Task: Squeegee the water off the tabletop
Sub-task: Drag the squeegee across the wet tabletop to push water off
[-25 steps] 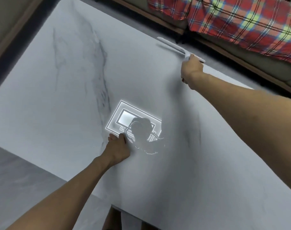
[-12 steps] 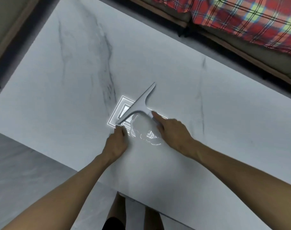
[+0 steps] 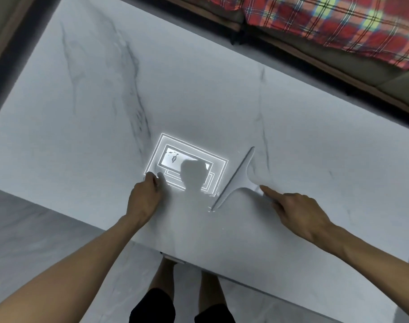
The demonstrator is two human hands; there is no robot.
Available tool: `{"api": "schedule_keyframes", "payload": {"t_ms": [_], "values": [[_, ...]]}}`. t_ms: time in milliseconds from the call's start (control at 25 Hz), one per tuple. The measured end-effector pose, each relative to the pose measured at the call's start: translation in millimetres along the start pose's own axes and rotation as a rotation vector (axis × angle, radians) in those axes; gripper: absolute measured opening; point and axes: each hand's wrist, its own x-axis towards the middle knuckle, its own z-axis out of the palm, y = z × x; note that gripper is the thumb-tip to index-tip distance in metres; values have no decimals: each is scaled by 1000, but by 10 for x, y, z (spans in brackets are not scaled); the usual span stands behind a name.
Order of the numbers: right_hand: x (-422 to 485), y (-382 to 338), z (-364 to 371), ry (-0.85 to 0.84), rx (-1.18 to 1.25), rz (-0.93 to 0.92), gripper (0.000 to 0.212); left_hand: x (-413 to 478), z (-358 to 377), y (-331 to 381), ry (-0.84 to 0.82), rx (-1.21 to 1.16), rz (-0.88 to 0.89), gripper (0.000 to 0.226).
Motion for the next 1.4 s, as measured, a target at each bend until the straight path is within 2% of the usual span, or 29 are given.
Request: {"api": "schedule_keyframes", "payload": {"t_ms": [120, 240, 440, 520, 600, 760, 1040, 1200, 1320, 1400], "values": [[14, -115, -180, 16, 28, -56, 50, 9, -49, -91, 41, -29, -31, 15], [310, -580, -288, -31, -17, -307, 44, 51, -160, -302, 107, -63, -131, 3], [893, -1652, -16, -193, -359, -798, 44, 108, -369, -786, 220, -49, -241, 18], [1015, -1972, 128, -196, -411, -903, 45, 110, -415, -941, 249, -40, -266, 19], [1106, -2126, 197, -173, -414, -924, 44, 107, -424, -1036, 245, -23, -264, 22], [1277, -1965, 53, -87, -351, -819, 43, 85, -377, -1033, 157, -30, -253, 39], [1039, -966, -112, -15, -39, -370, 42, 88, -207, -649, -59, -53, -70, 31], [498, -333, 21, 31, -7, -127, 43, 60, -104, -428, -196, -4, -26, 32], [143, -98, 31, 44, 41, 45, 42, 37, -92, -364, -180, 33, 10, 27], [81, -200, -38, 41, 52, 37, 42, 28, -145, -377, -93, 8, 8, 17]]}}
